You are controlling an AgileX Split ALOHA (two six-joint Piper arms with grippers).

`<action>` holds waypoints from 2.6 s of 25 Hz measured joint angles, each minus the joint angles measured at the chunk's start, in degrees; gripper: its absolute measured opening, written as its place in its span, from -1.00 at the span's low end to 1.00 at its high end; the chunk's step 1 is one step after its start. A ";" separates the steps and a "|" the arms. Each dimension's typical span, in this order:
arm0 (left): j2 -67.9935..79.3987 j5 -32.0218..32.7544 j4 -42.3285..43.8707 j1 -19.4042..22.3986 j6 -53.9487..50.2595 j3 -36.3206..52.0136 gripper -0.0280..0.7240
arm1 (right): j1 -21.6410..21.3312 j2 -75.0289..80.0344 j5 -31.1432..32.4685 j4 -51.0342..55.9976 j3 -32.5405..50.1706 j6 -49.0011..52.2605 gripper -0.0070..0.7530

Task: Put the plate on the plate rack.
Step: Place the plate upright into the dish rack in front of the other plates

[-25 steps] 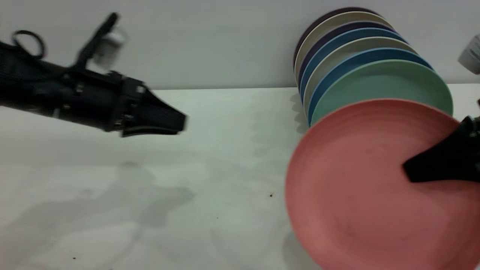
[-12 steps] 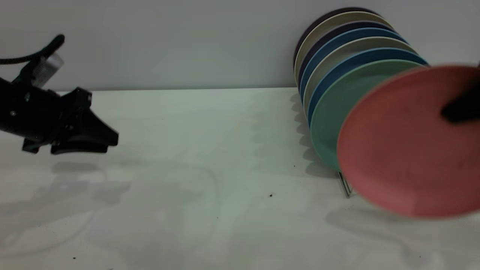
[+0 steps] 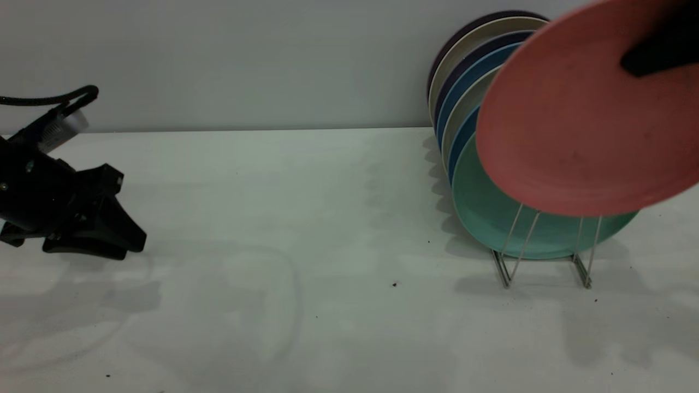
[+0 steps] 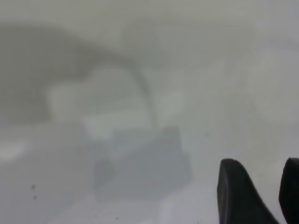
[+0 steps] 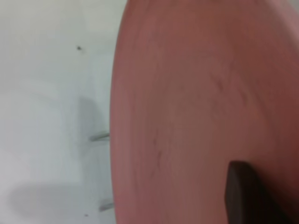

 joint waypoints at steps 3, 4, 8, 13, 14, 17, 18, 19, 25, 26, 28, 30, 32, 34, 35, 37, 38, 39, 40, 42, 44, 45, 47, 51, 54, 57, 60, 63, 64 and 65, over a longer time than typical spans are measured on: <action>0.00 -0.22 1.68 0.00 -1.37 0.00 -0.23 | 0.00 0.00 -0.36 -1.05 -0.91 0.00 -0.64; 0.00 -0.29 1.88 0.00 -1.42 0.00 -0.23 | 0.00 0.00 -0.67 -1.19 -0.98 0.00 -0.64; 0.00 -0.48 2.12 0.00 -1.70 0.00 -0.23 | 0.00 0.60 -1.72 -1.25 -1.09 0.00 -0.64; 0.00 -0.78 2.19 0.00 -1.81 0.00 -0.23 | 0.00 3.44 -2.31 -1.13 -1.09 0.00 -0.64; 0.00 -0.78 2.19 0.00 -1.78 0.00 -0.23 | 0.00 3.72 -2.26 -1.13 -1.09 0.00 -0.64; 0.00 -0.84 2.19 0.00 -1.78 0.00 -0.23 | 0.00 3.90 -2.09 -1.09 -1.09 0.00 -0.64; 0.00 -0.95 2.19 0.00 -1.78 0.00 -0.23 | 0.00 3.90 -2.09 -1.09 -1.09 0.00 -0.64; 0.00 -0.96 2.19 0.00 -1.78 0.00 -0.23 | 0.00 3.90 -1.92 -1.09 -1.09 0.00 -0.64; 0.00 -1.28 2.19 0.00 -1.78 0.00 -0.23 | 0.00 3.09 -0.73 -1.15 -1.21 0.28 -0.64; 0.00 -1.28 2.19 0.00 -1.78 0.00 -0.23 | 0.00 3.07 -0.59 -1.34 -1.44 0.97 -0.64; 0.00 -1.39 2.19 0.00 -1.78 0.00 -0.23 | 0.00 3.07 0.14 -1.89 -2.21 2.55 -0.64; 0.00 -1.52 2.19 0.00 -1.78 0.00 -0.23 | 0.00 3.07 1.45 -2.96 -3.63 4.54 -0.64; 0.00 -1.54 2.19 0.00 -1.83 0.00 -0.23 | 0.00 3.07 2.62 -4.00 -5.39 6.31 -0.64; 0.00 -1.65 2.19 0.00 -1.83 0.00 -0.23 | 0.00 3.14 3.32 -4.94 -7.30 7.65 -0.64; 0.00 -1.70 2.19 0.00 -1.83 0.00 -0.23 | 0.00 3.37 3.48 -5.09 -8.18 8.15 -0.64; 0.00 -1.70 2.19 0.00 -2.01 0.00 -0.23 | 0.00 4.21 3.98 -5.15 -9.32 8.64 -0.64; 0.00 -1.70 2.19 0.00 -2.00 0.00 -0.23 | 0.00 4.81 4.08 -5.15 -9.68 8.78 -0.64; 0.00 -1.78 2.19 0.00 -2.00 0.00 -0.23 | 0.00 5.45 4.14 -5.20 -9.93 8.78 -0.64; 0.00 -1.78 2.19 0.00 -2.00 0.00 -0.23 | 0.00 5.94 4.14 -5.20 -10.11 8.78 -0.64; 0.00 -1.78 2.19 0.00 -2.00 0.00 -0.23 | 0.00 7.04 4.07 -5.20 -10.24 8.70 -0.64; 0.00 -1.78 2.19 0.00 -2.00 0.00 -0.23 | 0.00 7.92 3.85 -5.20 -10.30 7.93 -0.64; 0.00 -1.78 2.19 0.00 -2.00 0.00 -0.23 | 0.00 8.38 3.66 -5.20 -10.30 7.50 -0.64; 0.00 -1.78 2.23 0.00 -2.00 0.00 -0.23 | 0.00 9.21 2.90 -4.92 -10.36 6.46 -0.64; 0.00 -1.78 2.23 0.00 -2.00 0.00 -0.23 | 0.00 11.31 2.44 -4.16 -10.41 4.71 -0.64; 0.00 -1.73 2.23 0.00 -2.00 0.00 -0.23 | 0.00 13.78 2.44 -3.37 -10.41 3.51 -0.64; 0.00 -1.73 2.23 0.00 -2.00 0.00 -0.23 | 0.00 15.78 2.41 -2.07 -10.41 2.40 -0.64; 0.00 -1.73 2.23 0.00 -2.00 0.00 -0.23 | 0.00 16.86 2.41 -0.70 -10.41 0.86 -0.64; 0.00 -1.73 2.23 0.00 -2.00 0.00 -0.23 | 0.00 17.61 2.37 0.06 -10.41 0.23 -0.64; 0.00 -1.73 2.23 0.00 -2.00 0.00 -0.23 | 0.00 17.75 2.37 0.14 -10.41 0.23 -0.64; 0.00 -1.73 2.23 0.00 -2.00 0.00 -0.23 | 0.00 17.81 2.55 0.19 -10.41 0.23 -0.64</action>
